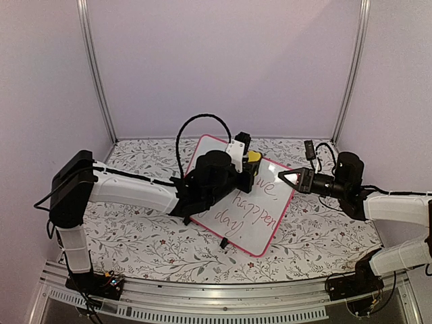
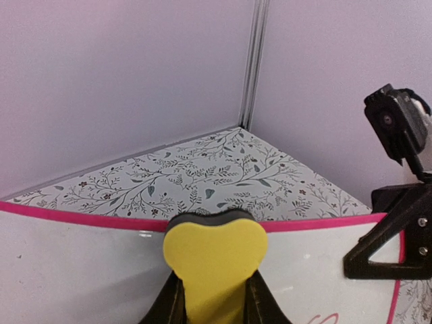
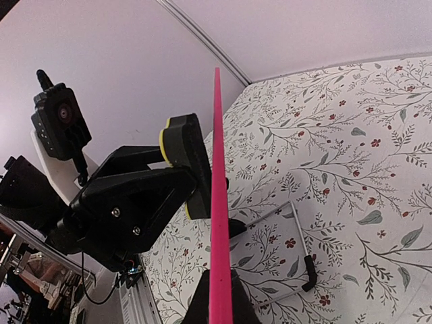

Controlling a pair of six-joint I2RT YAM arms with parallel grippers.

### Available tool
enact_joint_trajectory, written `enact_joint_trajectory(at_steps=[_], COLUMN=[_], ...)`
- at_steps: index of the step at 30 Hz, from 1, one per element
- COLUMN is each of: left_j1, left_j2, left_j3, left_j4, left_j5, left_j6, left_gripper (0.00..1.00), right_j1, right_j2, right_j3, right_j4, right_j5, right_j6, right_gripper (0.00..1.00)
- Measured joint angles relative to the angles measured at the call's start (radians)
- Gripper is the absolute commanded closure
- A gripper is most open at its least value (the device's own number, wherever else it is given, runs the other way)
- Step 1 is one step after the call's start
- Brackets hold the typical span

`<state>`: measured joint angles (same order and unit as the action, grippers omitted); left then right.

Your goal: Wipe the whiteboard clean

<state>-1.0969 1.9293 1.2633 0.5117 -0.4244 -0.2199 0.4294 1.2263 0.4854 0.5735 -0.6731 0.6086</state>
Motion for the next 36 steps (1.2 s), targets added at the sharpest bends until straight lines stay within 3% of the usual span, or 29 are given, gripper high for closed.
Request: enact_joint_trajectory(at_steps=[18,36], left_j1=[-0.032,-0.082], left_j2=[0.000,-0.008], left_j3=[0.000,0.011], left_j4=[-0.033,-0.263], left_j5=[0.005,0.048], left_j6=[0.013,-0.077], left_gripper=[1.00,1.00], right_j1=[0.003,0.002], right_j2=[0.005,0.008], right_j3=[0.002,0.006], right_j4=[0.005,0.000], right_j5=[-0.002,0.006], right_j6=[-0.005,0.005], right_gripper=[1.00,1.00])
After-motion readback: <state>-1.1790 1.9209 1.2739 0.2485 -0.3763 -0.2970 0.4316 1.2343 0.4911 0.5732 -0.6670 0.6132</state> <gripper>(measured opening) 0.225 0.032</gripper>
